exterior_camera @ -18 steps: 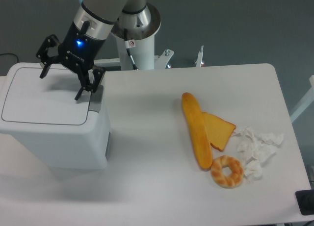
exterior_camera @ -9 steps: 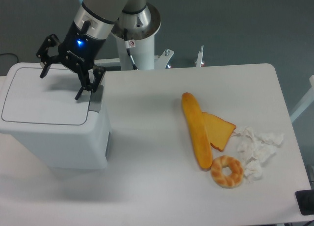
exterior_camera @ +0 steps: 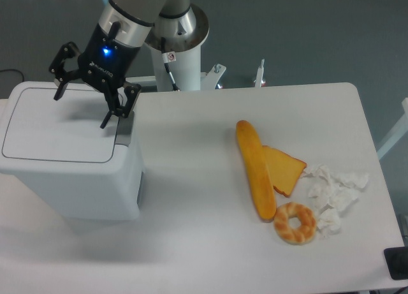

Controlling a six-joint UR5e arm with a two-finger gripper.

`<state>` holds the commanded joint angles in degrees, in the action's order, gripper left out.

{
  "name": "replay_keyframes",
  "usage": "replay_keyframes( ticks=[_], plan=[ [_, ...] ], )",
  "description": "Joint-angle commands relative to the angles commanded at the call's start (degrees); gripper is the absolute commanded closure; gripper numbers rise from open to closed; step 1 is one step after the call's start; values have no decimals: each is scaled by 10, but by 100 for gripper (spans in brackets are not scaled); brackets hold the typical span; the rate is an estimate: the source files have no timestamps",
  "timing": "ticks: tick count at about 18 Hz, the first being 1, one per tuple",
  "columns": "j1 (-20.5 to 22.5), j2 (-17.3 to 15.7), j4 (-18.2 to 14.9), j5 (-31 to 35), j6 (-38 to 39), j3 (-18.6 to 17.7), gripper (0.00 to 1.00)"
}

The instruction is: Close the trash can

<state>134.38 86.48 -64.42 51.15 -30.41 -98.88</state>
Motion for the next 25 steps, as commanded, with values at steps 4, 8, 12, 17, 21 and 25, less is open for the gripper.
replay_keyframes(
  ticks=[4,8,12,17,21,25],
  plan=[
    [15,-2,2,1,0,7,0],
    [33,-2,2,2,-5,21,0],
    [66,-10,2,17,-54,24,0],
    [105,-11,0,31,-138,25,0],
    [138,-9,-1,69,-206,25,0],
    [169,-10,-18,126,-311,25,0]
  ],
)
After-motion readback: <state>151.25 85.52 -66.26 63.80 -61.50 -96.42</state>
